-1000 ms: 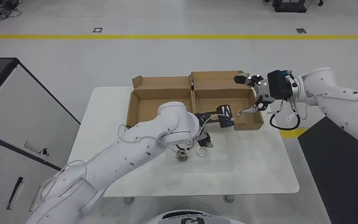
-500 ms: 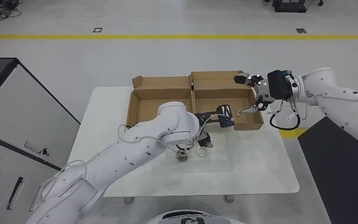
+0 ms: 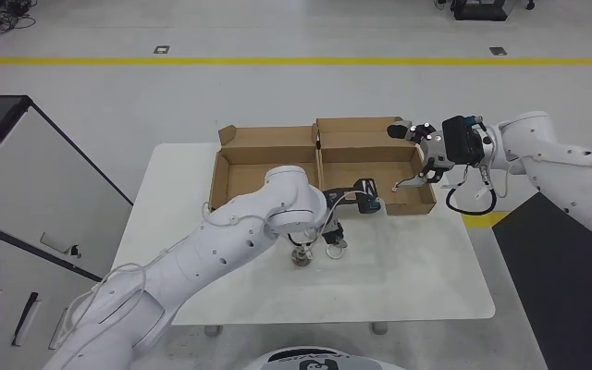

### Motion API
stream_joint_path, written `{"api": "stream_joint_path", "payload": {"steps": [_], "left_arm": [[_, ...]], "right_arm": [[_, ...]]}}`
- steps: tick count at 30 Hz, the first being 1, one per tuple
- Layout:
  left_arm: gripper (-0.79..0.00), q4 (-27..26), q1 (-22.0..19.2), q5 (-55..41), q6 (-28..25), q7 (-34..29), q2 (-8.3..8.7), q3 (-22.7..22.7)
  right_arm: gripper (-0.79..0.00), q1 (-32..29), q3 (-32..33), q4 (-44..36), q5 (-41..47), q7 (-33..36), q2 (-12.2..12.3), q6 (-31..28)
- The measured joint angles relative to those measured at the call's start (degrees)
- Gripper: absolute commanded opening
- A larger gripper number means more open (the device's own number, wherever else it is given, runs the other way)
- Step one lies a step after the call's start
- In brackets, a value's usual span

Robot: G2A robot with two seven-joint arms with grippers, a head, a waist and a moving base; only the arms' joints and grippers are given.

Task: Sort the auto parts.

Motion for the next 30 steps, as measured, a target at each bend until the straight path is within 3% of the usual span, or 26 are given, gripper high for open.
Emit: {"api": "stream_joint_path", "payload": {"steps": [6,23,25,27,30], "left_arm": [[0.000,2.27,-1.87,-1.49,-0.33,-1.50,-0.89,1.59],[0.000,4.19,0.21,-0.07,-1.79,0.93,-0.72,2.59],[-0.025,4.36,0.14,-0.07,-1.76,1.18,-0.87,2.88],[-0.123,4.56,-0.06,0.02,-1.69,1.58,-1.06,3.15],[-0.197,5.16,-0.29,0.20,-1.77,2.28,-1.32,3.56]], "right_arm": [[0.000,0.00,0.00,0.00,0.00,0.00,0.00,0.00],[0.000,0.00,0.00,0.00,0.00,0.00,0.00,0.00],[0.000,0.00,0.00,0.00,0.00,0.00,0.00,0.00],[0.000,0.00,0.00,0.00,0.00,0.00,0.00,0.00],[0.000,0.00,0.00,0.00,0.00,0.00,0.00,0.00]]}}
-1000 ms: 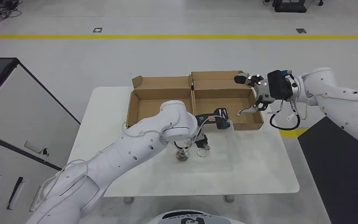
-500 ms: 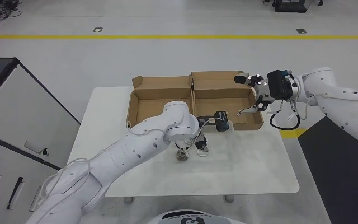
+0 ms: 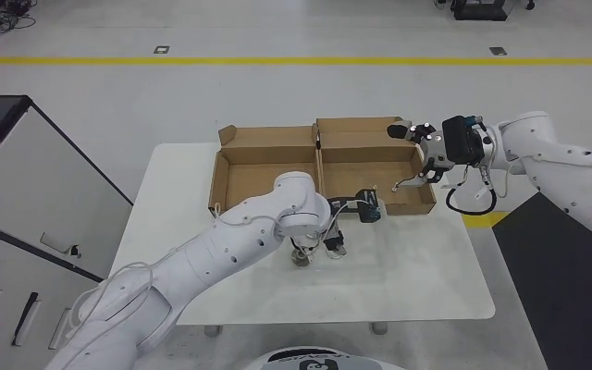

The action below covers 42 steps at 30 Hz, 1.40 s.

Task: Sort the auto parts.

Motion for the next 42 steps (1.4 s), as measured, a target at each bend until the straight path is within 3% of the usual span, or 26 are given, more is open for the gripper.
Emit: {"api": "stream_joint_path", "payload": {"steps": [3,7,9,23,35,42], "left_arm": [[-0.274,0.83,-0.25,-0.01,-0.32,0.07,-0.30,0.60],[-0.311,2.35,-0.58,-0.47,-1.00,-0.23,-0.76,1.57],[-0.397,3.22,-0.75,-0.72,-1.13,-0.19,-1.04,2.07],[-0.456,6.78,-1.71,-2.22,-1.95,-0.31,-2.58,4.33],[-0.526,11.44,-4.02,-3.92,-3.23,0.51,-5.23,7.24],[-0.526,15.26,-4.91,-5.06,-4.27,0.46,-6.61,8.63]], "right_arm": [[0.000,0.00,0.00,0.00,0.00,0.00,0.00,0.00],[0.000,0.00,0.00,0.00,0.00,0.00,0.00,0.00],[0.000,0.00,0.00,0.00,0.00,0.00,0.00,0.00],[0.000,0.00,0.00,0.00,0.00,0.00,0.00,0.00],[0.000,0.00,0.00,0.00,0.00,0.00,0.00,0.00],[0.000,0.00,0.00,0.00,0.00,0.00,0.00,0.00]]}}
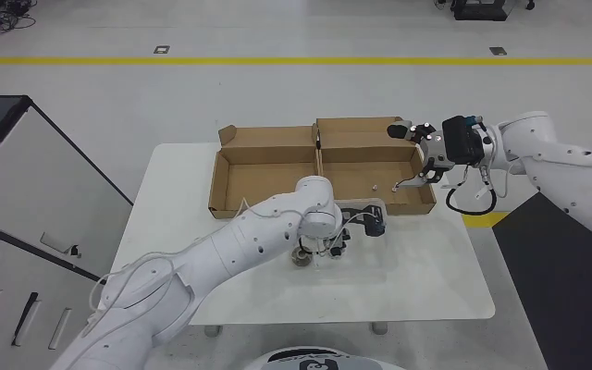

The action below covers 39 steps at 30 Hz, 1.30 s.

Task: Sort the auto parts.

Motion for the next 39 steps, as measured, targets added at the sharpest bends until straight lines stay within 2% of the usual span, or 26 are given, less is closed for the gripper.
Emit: {"api": "stream_joint_path", "payload": {"steps": [12,39], "left_arm": [[-0.533,3.29,-0.72,0.48,0.55,0.15,-1.46,1.14],[-0.536,6.34,-0.57,2.71,2.26,0.20,-2.72,1.17]], "right_arm": [[0.000,0.00,0.00,0.00,0.00,0.00,0.00,0.00],[0.000,0.00,0.00,0.00,0.00,0.00,0.00,0.00]]}}
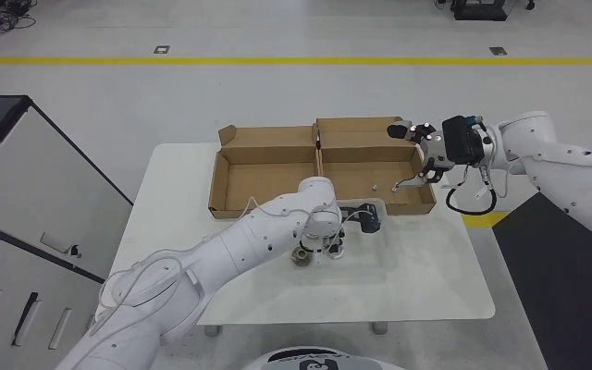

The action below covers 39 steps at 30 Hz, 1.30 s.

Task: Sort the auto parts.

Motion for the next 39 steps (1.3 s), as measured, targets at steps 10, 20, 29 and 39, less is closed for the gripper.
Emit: {"api": "stream_joint_path", "payload": {"steps": [10,20,29,39], "left_arm": [[-0.563,0.82,0.38,0.65,0.35,-0.78,-0.28,-0.01],[-0.576,1.80,0.35,0.58,0.43,-1.15,-0.85,-0.05],[-0.566,2.00,0.40,1.33,0.92,-1.27,-0.91,-0.59],[-0.579,3.15,0.74,1.20,0.51,-1.13,-1.63,-0.24]], "right_arm": [[0.000,0.00,0.00,0.00,0.00,0.00,0.00,0.00],[0.000,0.00,0.00,0.00,0.00,0.00,0.00,0.00],[0.000,0.00,0.00,0.00,0.00,0.00,0.00,0.00],[0.000,0.00,0.00,0.00,0.00,0.00,0.00,0.00]]}}
